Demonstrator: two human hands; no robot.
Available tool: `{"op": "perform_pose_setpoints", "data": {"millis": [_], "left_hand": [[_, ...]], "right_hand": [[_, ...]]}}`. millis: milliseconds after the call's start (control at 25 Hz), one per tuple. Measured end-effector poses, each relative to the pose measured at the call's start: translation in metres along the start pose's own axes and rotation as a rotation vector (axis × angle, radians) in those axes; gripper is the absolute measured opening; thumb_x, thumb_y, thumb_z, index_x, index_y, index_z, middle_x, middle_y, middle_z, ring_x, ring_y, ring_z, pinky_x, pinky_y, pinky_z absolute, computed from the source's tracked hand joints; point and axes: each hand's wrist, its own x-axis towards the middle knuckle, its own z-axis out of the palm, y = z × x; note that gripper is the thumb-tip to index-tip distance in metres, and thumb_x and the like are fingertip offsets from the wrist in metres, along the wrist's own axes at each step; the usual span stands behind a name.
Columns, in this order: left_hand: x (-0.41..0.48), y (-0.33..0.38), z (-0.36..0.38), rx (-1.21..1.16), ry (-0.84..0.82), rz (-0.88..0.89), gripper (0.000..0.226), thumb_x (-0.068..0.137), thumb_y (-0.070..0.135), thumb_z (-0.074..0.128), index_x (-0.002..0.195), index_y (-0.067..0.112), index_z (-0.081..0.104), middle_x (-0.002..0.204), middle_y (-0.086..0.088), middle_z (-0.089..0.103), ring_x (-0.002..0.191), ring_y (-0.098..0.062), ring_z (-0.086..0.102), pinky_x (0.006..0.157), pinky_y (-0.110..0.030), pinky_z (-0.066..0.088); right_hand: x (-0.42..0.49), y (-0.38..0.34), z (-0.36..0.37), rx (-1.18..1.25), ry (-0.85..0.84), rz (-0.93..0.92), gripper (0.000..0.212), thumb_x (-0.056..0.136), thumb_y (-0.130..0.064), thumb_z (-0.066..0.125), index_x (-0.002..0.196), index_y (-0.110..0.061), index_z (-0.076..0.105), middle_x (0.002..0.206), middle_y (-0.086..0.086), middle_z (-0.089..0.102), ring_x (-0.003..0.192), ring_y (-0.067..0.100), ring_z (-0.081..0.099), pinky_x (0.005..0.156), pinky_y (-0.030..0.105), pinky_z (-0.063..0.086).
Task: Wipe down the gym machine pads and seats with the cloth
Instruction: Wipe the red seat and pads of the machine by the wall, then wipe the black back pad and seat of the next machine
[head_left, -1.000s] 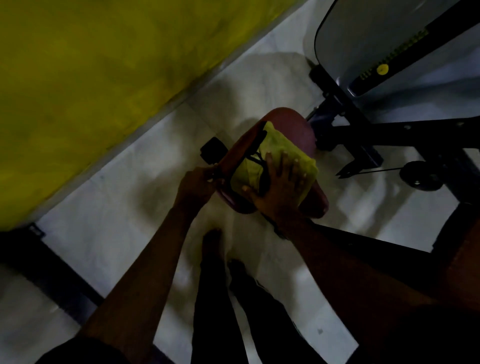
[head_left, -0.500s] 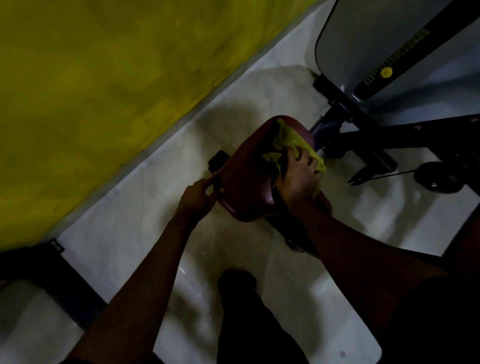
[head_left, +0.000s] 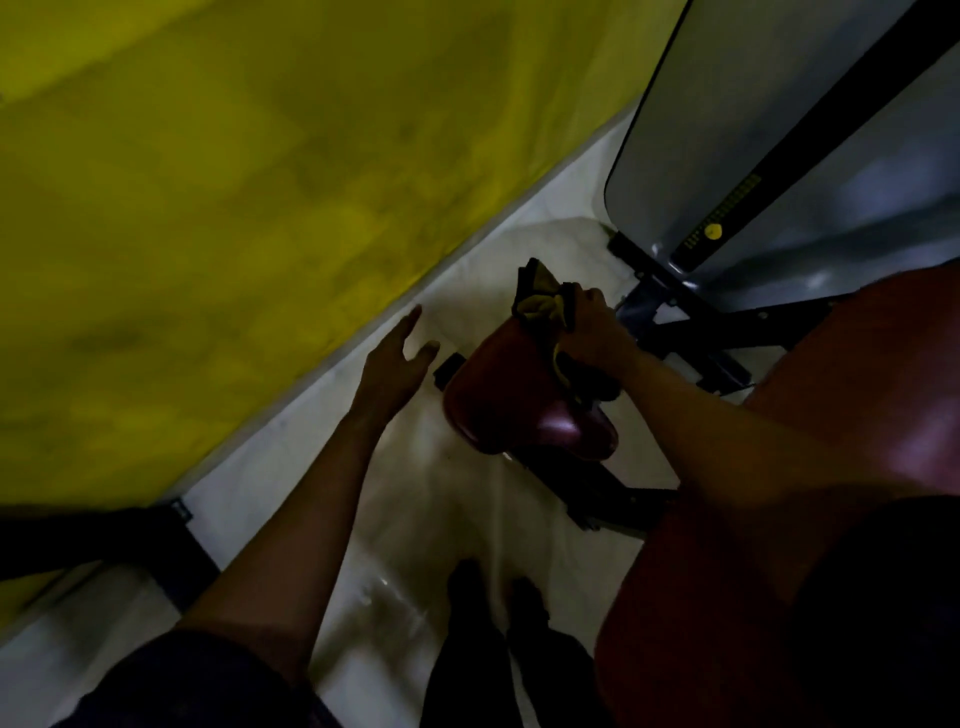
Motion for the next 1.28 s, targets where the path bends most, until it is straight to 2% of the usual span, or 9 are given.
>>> {"op": "perform_pose_setpoints", "data": {"millis": [120,200,280,400,520,680,800,1040,1280], "left_hand": [[-0.022,0.040,-0.033,-0.011,0.067,0.002,0.060,0.098,0.042,0.056,0.153,0.031,0.033,0.159,0.002,0.032,0.144,-0.020,0.032,0.108,-0.031,0.031],[-0.037,0.060,-0.049,0.006,0.112,-0.003,0.058,0.098,0.040,0.058,0.151,0.030,0.037,0.157,0.001,0.036,0.142,-0.020,0.036,0.104,-0.027,0.033],[-0.059,0.085,-0.063,0.030,0.188,-0.019,0.056,0.097,0.038,0.060,0.149,0.028,0.042,0.155,0.001,0.040,0.141,-0.020,0.038,0.102,-0.025,0.033],[-0.100,0.123,-0.074,0.055,0.299,-0.026,0.054,0.097,0.036,0.061,0.146,0.023,0.046,0.154,-0.001,0.041,0.142,-0.021,0.037,0.108,-0.030,0.033],[-0.140,0.154,-0.074,0.107,0.353,-0.020,0.055,0.097,0.038,0.060,0.147,0.020,0.045,0.155,-0.003,0.040,0.142,-0.022,0.036,0.111,-0.035,0.033],[-0.204,0.192,-0.075,0.112,0.471,-0.018,0.056,0.097,0.039,0.060,0.146,0.018,0.045,0.155,-0.005,0.040,0.142,-0.024,0.036,0.110,-0.038,0.034],[-0.255,0.212,-0.085,0.135,0.535,-0.007,0.056,0.097,0.040,0.059,0.147,0.017,0.044,0.155,-0.005,0.040,0.142,-0.025,0.036,0.111,-0.040,0.034],[-0.366,0.240,-0.112,0.191,0.702,-0.019,0.056,0.098,0.040,0.058,0.147,0.017,0.044,0.154,-0.006,0.040,0.141,-0.025,0.037,0.108,-0.038,0.035],[-0.472,0.242,-0.121,0.245,0.821,-0.096,0.053,0.097,0.042,0.057,0.145,0.021,0.046,0.149,-0.007,0.047,0.134,-0.028,0.046,0.098,-0.031,0.035]], "right_hand": [[-0.014,-0.029,-0.053,0.062,0.002,-0.052,0.076,0.083,-0.038,0.048,0.144,0.003,0.030,0.121,0.031,0.046,0.104,0.047,0.050,0.072,0.042,0.036],[-0.020,-0.040,-0.080,0.072,-0.002,-0.119,0.072,0.092,-0.029,0.058,0.148,0.004,0.028,0.120,0.032,0.049,0.102,0.047,0.053,0.073,0.044,0.043],[-0.031,-0.051,-0.104,0.115,0.049,-0.211,0.077,0.089,-0.042,0.059,0.145,0.005,0.034,0.115,0.030,0.052,0.099,0.045,0.058,0.075,0.044,0.046],[-0.057,-0.071,-0.140,0.115,0.052,-0.298,0.068,0.094,-0.030,0.066,0.145,0.002,0.034,0.124,0.025,0.052,0.113,0.039,0.053,0.086,0.044,0.046],[-0.080,-0.081,-0.166,0.096,0.057,-0.405,0.066,0.096,-0.028,0.065,0.147,-0.002,0.033,0.133,0.026,0.050,0.123,0.044,0.048,0.092,0.045,0.044],[-0.125,-0.100,-0.208,0.100,0.031,-0.499,0.063,0.095,-0.033,0.065,0.145,-0.007,0.037,0.135,0.023,0.049,0.126,0.041,0.047,0.099,0.047,0.044],[-0.158,-0.124,-0.238,0.122,0.039,-0.562,0.066,0.094,-0.038,0.065,0.147,-0.009,0.037,0.137,0.020,0.052,0.123,0.040,0.053,0.098,0.047,0.048],[-0.236,-0.171,-0.266,0.189,0.082,-0.715,0.055,0.095,-0.034,0.064,0.141,-0.013,0.044,0.134,0.016,0.054,0.121,0.037,0.055,0.097,0.044,0.049],[-0.328,-0.207,-0.266,0.268,0.092,-0.845,0.051,0.094,-0.026,0.065,0.140,-0.011,0.048,0.133,0.014,0.059,0.120,0.032,0.058,0.091,0.034,0.047]]}}
